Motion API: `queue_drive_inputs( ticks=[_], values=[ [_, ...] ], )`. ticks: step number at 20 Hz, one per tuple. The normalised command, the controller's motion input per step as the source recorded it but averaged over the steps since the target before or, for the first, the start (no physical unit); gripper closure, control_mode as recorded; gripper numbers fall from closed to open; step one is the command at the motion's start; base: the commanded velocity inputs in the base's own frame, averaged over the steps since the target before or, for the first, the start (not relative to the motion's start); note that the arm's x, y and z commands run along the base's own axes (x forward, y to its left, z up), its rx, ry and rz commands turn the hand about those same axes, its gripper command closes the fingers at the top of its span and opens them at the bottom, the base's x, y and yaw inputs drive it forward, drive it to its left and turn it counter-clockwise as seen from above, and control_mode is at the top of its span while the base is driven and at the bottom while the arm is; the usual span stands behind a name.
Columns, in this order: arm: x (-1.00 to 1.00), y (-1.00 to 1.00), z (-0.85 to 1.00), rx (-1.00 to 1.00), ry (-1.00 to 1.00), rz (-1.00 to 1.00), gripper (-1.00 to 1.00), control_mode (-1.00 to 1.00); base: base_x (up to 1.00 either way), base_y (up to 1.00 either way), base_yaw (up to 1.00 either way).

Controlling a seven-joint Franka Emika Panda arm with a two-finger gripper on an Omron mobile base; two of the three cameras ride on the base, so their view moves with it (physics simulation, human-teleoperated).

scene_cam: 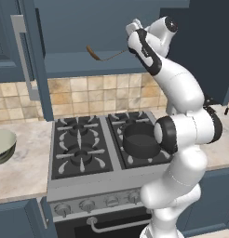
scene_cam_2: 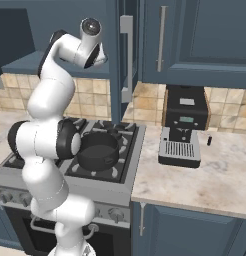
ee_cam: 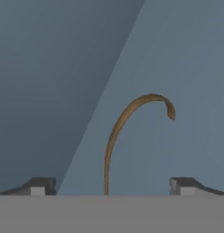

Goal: Open the cabinet and move the ladle to the pot. Then close the cabinet.

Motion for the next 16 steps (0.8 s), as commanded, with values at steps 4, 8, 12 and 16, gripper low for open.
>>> queue_drive_inputs(
  ticks=[4, 8, 12, 16],
  values=[
    [0.33, 0.0, -0.07, 0.0, 0.0, 0.0, -1.0, -1.0, 0.0, 0.0, 0.0],
    [0.34, 0.0, -0.03, 0.0, 0.0, 0.0, -1.0, -1.0, 0.0, 0.0, 0.0],
    [0.33, 0.0, -0.01, 0.0, 0.0, 0.0, -1.0, -1.0, 0.0, 0.0, 0.0],
    [0.3, 0.0, -0.01, 0.0, 0.0, 0.0, -1.0, -1.0, 0.0, 0.0, 0.0]
  ],
)
